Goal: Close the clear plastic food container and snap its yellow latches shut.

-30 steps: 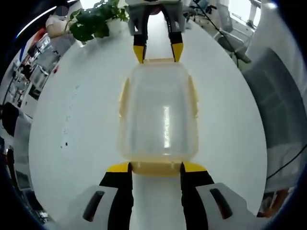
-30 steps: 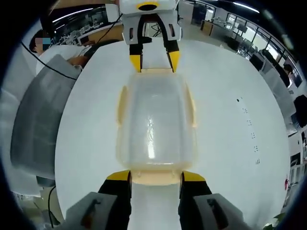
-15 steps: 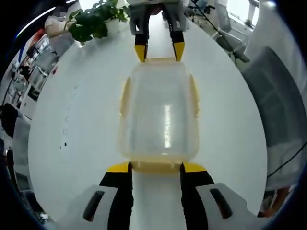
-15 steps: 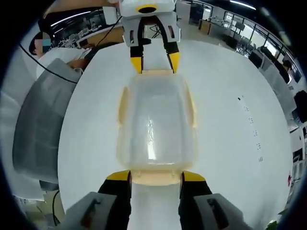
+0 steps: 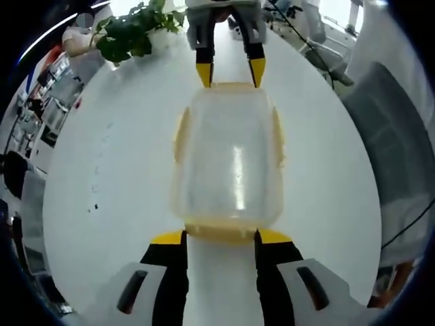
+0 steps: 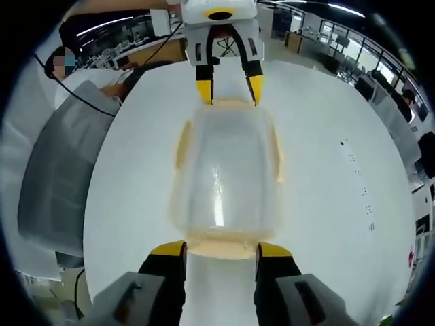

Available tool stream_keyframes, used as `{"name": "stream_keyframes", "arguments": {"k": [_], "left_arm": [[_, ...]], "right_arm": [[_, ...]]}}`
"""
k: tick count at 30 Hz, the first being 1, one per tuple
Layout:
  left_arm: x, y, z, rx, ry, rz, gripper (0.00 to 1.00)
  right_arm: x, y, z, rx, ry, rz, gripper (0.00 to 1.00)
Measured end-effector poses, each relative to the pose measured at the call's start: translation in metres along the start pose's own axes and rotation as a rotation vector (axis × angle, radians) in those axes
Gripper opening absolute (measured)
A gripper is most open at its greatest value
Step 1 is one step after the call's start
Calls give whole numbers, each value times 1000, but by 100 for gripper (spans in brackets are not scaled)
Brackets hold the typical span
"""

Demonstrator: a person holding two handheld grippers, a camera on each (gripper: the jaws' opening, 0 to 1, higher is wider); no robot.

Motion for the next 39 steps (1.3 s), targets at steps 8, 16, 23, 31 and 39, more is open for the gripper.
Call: {"name": "stream_keyframes", "arguments": {"k": [8,16,23,31,39], "left_arm": [[-12,8,8,-27,-40,-7,37],[-25,0,8,-179,-24,-83,38],[-18,-7,3,-308,-66,-62,42],[-13,-11,3,-530,-177,-73,40],[-11,-8,0,-785,-202,-53,38]], "right_arm": [[-2,6,8,41,-14,-36,42],[-20,-3,14,224,48,-228,42],[-21,-12,12,364,141,-298,43],[-24,-14,11,647,254,-467,35],[-15,-15,15,824,292,-543,36]]}}
Point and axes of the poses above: the point that each gripper's makers call its tool centre point, and the gripper's own axes: x roughly forward along the fingers, z roughly to its left, y roughly out of its underside, the point moved 8 cm from there along -x, roughly backward along the fingers, and after that the axes turned 13 degrees about -y, right-handed, at the moved point
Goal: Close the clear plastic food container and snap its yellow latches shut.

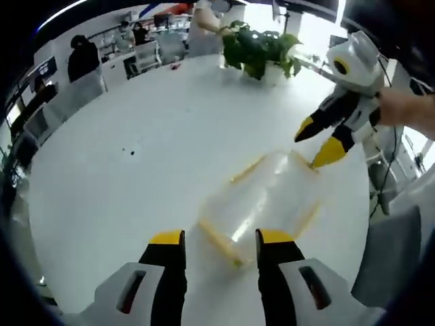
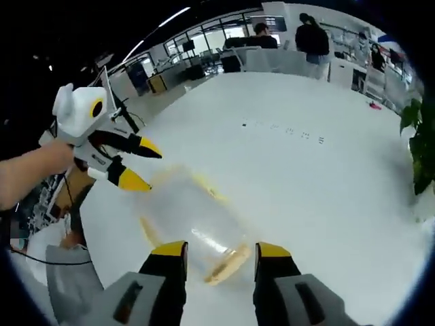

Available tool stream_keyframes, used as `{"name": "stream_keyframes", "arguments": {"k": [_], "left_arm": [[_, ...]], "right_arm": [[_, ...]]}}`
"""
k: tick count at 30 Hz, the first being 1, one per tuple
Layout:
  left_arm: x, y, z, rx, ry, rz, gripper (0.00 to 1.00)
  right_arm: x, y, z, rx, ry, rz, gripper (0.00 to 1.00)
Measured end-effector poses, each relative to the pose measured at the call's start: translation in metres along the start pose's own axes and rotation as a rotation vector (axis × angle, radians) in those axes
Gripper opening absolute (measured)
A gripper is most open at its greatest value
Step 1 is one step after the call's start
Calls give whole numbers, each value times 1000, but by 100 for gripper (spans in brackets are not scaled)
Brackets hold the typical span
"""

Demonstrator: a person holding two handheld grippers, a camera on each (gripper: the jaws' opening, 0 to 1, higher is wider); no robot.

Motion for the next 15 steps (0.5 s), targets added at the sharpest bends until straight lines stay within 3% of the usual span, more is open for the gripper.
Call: {"name": "stream_keyframes", "arguments": {"k": [3,6,10,12,15], "left_arm": [[2,6,-2,-57,3,36,40],[5,11,-4,-142,15,66,40],[7,14,-9,-217,42,51,40],[7,13,-11,-287,66,32,39],[9,16,-7,-275,44,44,40]], "right_arm": [[1,3,-1,23,34,-9,37],[0,6,-1,106,57,-53,38],[2,12,1,223,30,-84,38],[5,15,0,228,24,-85,37],[7,20,0,248,32,-68,37]]}}
Point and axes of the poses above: the point that each gripper's makers call its tool centre point, and the gripper's own axes: x roughly forward along the fingers, z roughly to its left, y roughly out of its underside, the point moved 8 cm from there along -x, roughly backward along the fingers, and after that the axes turned 13 degrees about -y, right-handed, at the moved point
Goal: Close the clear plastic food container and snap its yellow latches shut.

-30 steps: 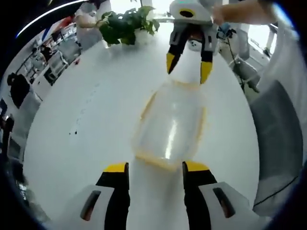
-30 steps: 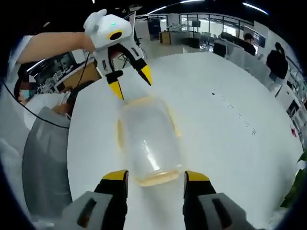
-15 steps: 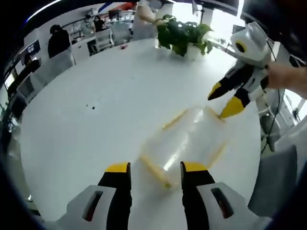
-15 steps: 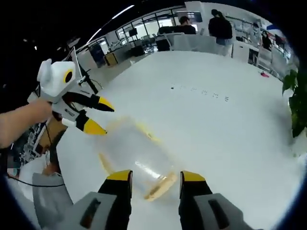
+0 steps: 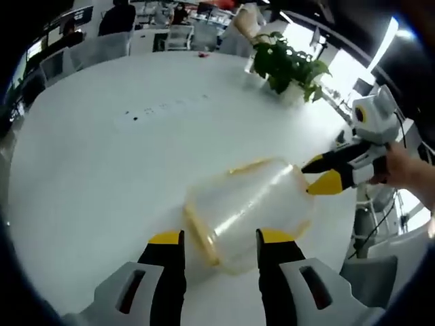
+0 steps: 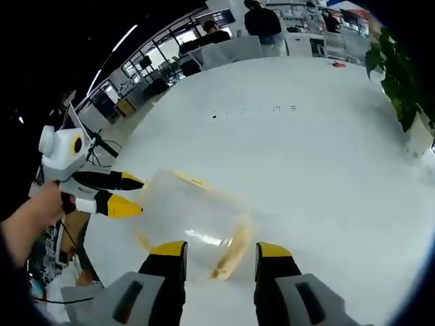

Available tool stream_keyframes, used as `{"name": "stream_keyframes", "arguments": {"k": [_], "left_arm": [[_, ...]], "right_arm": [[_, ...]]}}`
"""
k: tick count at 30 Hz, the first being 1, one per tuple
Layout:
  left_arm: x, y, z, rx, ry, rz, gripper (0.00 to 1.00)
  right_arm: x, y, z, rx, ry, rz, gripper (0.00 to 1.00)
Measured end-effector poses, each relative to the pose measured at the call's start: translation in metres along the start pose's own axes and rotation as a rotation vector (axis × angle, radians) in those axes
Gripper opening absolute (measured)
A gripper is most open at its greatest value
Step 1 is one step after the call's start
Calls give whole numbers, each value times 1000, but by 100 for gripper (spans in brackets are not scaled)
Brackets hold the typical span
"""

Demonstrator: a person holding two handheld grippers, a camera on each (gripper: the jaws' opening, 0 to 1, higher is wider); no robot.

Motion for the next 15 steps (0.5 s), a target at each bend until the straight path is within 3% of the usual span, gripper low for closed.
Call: {"name": "stream_keyframes", "arguments": {"k": [6,8,15], "left_arm": [[2,1,4,-55,0,3,36],[3,2,4,10,-17,7,34],[6,2,1,-54,32,6,31]], "right_arm": [[3,3,-2,24,-6,-2,32],[4,5,-1,69,-24,-5,29],[9,6,-2,96,-42,-10,31]]}}
Point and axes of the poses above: the point that each gripper's makers call its tool centre point, and the gripper's own axes: x roughly forward along the fingers, z roughly to its left, y roughly out of its underside, the point moved 8 cm from there along -x, roughly backward along the fingers, and after that the axes turned 13 degrees about -y, right-handed, at the moved point
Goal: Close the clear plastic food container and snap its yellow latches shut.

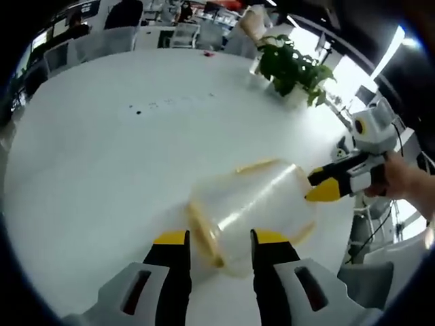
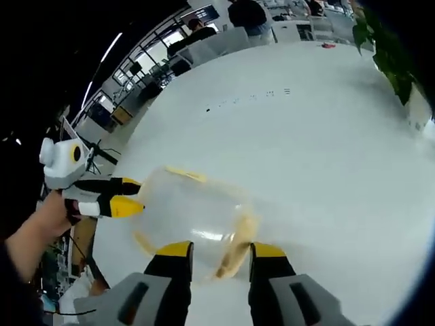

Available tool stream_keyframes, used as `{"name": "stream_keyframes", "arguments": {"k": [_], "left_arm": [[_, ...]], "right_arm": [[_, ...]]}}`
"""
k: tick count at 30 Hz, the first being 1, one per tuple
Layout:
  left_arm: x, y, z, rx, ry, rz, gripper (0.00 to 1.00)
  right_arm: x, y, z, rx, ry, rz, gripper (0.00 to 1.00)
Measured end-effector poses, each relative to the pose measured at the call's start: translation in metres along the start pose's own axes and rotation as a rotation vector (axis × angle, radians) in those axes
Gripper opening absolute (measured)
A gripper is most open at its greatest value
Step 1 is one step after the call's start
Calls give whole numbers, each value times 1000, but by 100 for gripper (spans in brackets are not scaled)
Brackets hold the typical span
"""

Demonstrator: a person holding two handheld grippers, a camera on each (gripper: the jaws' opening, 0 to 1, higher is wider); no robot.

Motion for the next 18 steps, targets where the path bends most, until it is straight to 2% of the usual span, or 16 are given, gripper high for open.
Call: {"name": "stream_keyframes", "arguments": {"k": [10,11,12,13,14,16,17,18], "left_arm": [[0,4,0,-35,-9,-33,27],[0,3,0,-54,-16,-29,27],[1,4,-2,-74,-20,-24,27],[0,4,-3,-117,-31,-16,26],[0,4,-4,-86,-41,-26,26],[0,4,-5,-83,-45,-12,26],[1,3,-8,-112,-16,4,24],[3,4,-5,-97,-33,-7,24]], "right_arm": [[3,-2,1,-26,-12,-13,27],[4,-2,1,-18,-11,-18,26],[8,-7,1,82,1,-92,25],[4,-9,-5,9,-35,-46,24],[1,-9,-5,-6,-42,-14,24],[2,-10,-2,-15,-29,-1,24],[2,-9,1,-19,-24,5,24],[5,-10,1,-29,-30,-3,24]]}}
Point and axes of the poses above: the point that each gripper's makers call its tool centre point, and the gripper's own axes: x roughly forward along the fingers, z roughly to its left, y roughly out of its underside, the point moved 8 cm from there along -x, roughly backward along the fingers, and after that the axes turned 13 degrees about -y, right-handed, at the moved point
